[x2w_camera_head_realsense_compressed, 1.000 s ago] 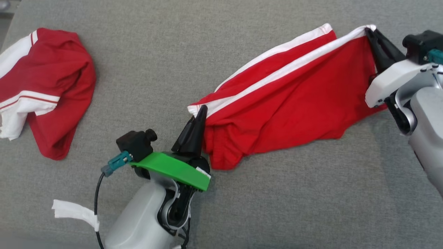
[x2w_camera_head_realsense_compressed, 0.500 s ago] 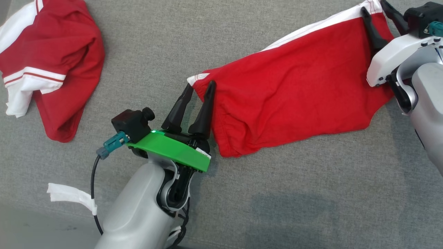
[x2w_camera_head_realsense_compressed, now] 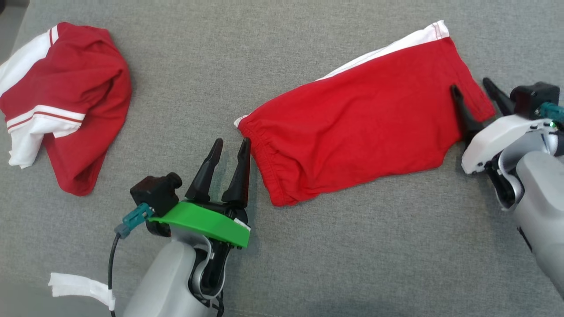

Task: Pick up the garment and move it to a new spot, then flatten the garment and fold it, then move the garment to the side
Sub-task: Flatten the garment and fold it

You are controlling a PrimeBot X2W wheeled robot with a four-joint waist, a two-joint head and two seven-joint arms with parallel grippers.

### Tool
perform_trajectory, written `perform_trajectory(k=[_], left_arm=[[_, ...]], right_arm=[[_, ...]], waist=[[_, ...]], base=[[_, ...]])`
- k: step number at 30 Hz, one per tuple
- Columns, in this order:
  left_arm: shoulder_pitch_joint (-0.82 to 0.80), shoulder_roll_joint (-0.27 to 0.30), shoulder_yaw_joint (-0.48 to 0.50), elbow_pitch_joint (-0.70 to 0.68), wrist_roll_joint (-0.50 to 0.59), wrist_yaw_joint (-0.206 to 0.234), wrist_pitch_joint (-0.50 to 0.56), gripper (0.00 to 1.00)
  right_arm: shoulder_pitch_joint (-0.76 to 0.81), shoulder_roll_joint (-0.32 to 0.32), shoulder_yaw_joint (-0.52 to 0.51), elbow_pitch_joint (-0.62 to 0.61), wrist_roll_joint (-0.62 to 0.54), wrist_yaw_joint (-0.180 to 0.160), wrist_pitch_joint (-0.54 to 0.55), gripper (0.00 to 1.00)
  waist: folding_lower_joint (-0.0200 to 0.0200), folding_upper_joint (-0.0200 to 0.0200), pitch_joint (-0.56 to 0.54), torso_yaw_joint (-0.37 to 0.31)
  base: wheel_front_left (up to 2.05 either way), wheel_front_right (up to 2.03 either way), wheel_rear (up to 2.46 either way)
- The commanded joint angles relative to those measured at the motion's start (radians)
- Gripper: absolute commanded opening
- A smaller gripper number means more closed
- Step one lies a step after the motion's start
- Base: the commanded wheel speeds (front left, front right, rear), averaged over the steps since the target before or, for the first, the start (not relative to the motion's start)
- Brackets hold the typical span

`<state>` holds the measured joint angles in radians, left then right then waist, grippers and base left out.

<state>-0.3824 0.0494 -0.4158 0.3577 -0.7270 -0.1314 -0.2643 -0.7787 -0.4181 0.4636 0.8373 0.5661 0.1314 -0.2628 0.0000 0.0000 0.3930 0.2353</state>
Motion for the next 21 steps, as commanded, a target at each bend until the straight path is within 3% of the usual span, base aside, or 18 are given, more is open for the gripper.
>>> perform_trajectory(k=[1,7,8,9,10,21], left_arm=[[0.021,0.002,0.005,-0.001,0.001,0.002,0.0,1.0],[0.038,0.003,-0.006,0.012,0.027,0.002,0.0,1.0],[0.039,0.003,-0.009,0.014,0.027,0.002,0.0,1.0],[0.042,0.003,-0.008,0.014,0.024,0.002,0.0,1.0],[0.045,0.003,-0.008,0.016,0.023,0.002,0.0,1.0],[0.133,0.003,0.026,0.053,0.074,0.002,0.0,1.0]], right_arm=[[0.025,0.008,0.013,0.01,0.023,-0.001,-0.003,1.0],[0.052,0.025,0.078,0.054,0.083,-0.001,0.03,1.0],[0.055,0.03,0.091,0.063,0.089,-0.001,0.041,0.58],[0.059,0.034,0.101,0.069,0.098,0.0,0.046,0.07],[0.066,0.041,0.11,0.075,0.109,0.0,0.05,0.0],[0.15,0.09,0.086,0.111,0.184,-0.001,0.003,0.0]], waist=[[0.0,0.0,-0.015,-0.013],[0.0,0.0,-0.021,-0.006],[0.0,0.0,-0.024,-0.004],[0.0,0.0,-0.028,-0.002],[0.0,0.0,-0.034,-0.001],[0.0,0.0,-0.173,-0.059]], base=[[0.0,0.0,0.0],[0.0,0.0,0.0],[0.0,0.0,0.0],[0.0,0.0,0.0],[0.0,0.0,0.0],[0.0,0.0,0.0]])
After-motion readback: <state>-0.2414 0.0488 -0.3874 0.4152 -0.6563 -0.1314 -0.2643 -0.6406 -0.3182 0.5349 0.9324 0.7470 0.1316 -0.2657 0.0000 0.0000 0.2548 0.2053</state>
